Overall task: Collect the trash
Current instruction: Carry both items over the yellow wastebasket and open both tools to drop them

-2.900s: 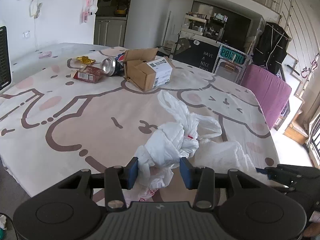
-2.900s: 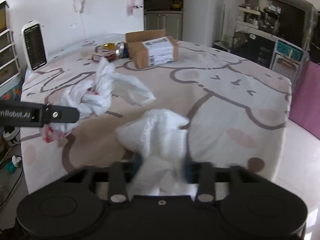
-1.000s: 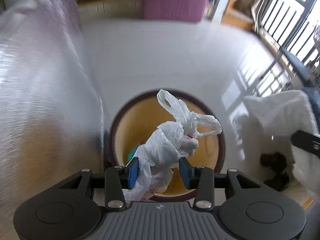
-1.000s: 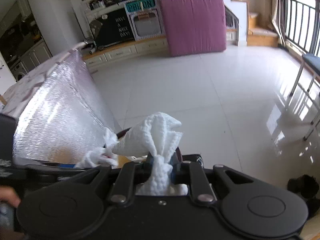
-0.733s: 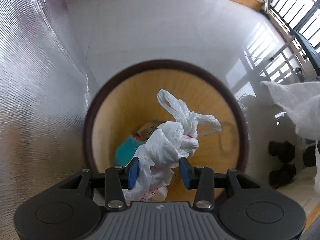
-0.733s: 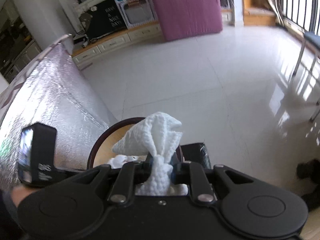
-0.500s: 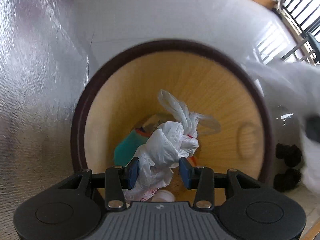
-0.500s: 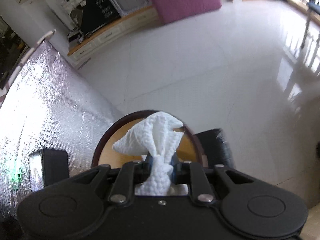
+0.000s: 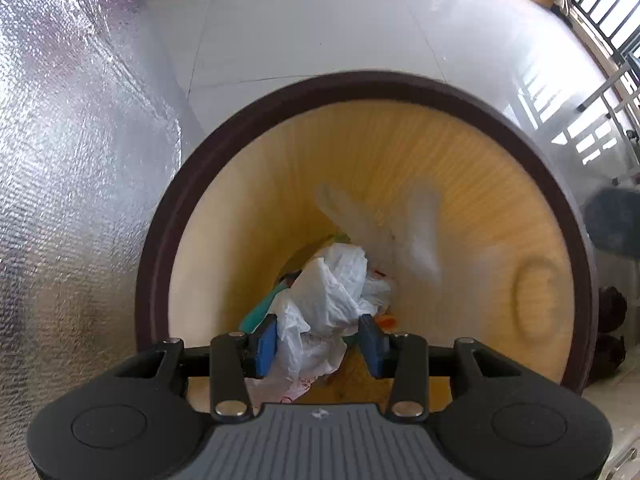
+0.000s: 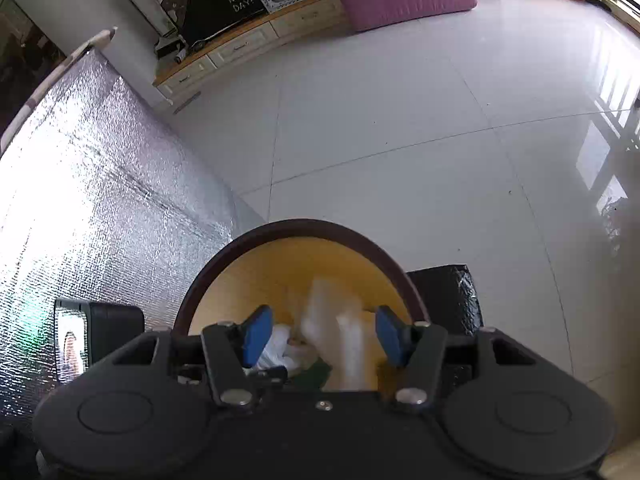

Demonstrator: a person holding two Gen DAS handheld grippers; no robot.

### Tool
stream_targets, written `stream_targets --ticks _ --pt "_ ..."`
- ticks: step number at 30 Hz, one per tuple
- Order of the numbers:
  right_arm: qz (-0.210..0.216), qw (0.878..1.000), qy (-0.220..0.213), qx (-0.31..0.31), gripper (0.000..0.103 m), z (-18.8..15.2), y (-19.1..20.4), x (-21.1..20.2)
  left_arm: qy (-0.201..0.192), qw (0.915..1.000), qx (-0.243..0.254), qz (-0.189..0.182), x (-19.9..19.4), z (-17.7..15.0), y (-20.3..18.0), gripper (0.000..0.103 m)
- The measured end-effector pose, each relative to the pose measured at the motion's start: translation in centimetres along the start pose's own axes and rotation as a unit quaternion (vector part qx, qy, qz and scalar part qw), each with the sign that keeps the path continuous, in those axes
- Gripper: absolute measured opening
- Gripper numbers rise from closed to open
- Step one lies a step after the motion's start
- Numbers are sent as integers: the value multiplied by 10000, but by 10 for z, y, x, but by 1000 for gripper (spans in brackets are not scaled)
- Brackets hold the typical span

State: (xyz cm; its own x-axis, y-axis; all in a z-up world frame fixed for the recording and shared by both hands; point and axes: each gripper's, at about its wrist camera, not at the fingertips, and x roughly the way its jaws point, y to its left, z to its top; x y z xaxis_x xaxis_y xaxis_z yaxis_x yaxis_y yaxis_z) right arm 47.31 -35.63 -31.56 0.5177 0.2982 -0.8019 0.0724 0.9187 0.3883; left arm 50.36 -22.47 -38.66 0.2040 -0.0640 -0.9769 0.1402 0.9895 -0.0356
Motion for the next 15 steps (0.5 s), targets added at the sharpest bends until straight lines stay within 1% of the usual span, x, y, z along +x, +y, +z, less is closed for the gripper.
stream_targets --ticks 4,5,7,8,9,12,15 --pt "-11 10000 -26 88 58 -1 -8 -6 -169 9996 -87 -195 -1 16 -6 45" --pt "-17 9999 -21 109 58 -1 -9 -6 -196 9994 -113 -245 -2 22 -9 49" --pt "-25 10000 0 96 58 1 -12 -9 -167 9992 -148 -336 -3 25 -15 58" --pt "-41 9999 8 98 58 1 -13 -9 -127 9992 -143 -361 -3 23 -16 70" --pt "-56 9999 19 101 58 1 -14 -10 -98 9992 -120 -367 -4 22 -17 78" --pt "-119 9999 62 108 58 -1 -16 -12 -56 9993 38 -367 -6 16 -15 79" --pt "-158 9998 98 55 61 -4 -15 -16 -34 9993 65 -376 -12 12 -8 79"
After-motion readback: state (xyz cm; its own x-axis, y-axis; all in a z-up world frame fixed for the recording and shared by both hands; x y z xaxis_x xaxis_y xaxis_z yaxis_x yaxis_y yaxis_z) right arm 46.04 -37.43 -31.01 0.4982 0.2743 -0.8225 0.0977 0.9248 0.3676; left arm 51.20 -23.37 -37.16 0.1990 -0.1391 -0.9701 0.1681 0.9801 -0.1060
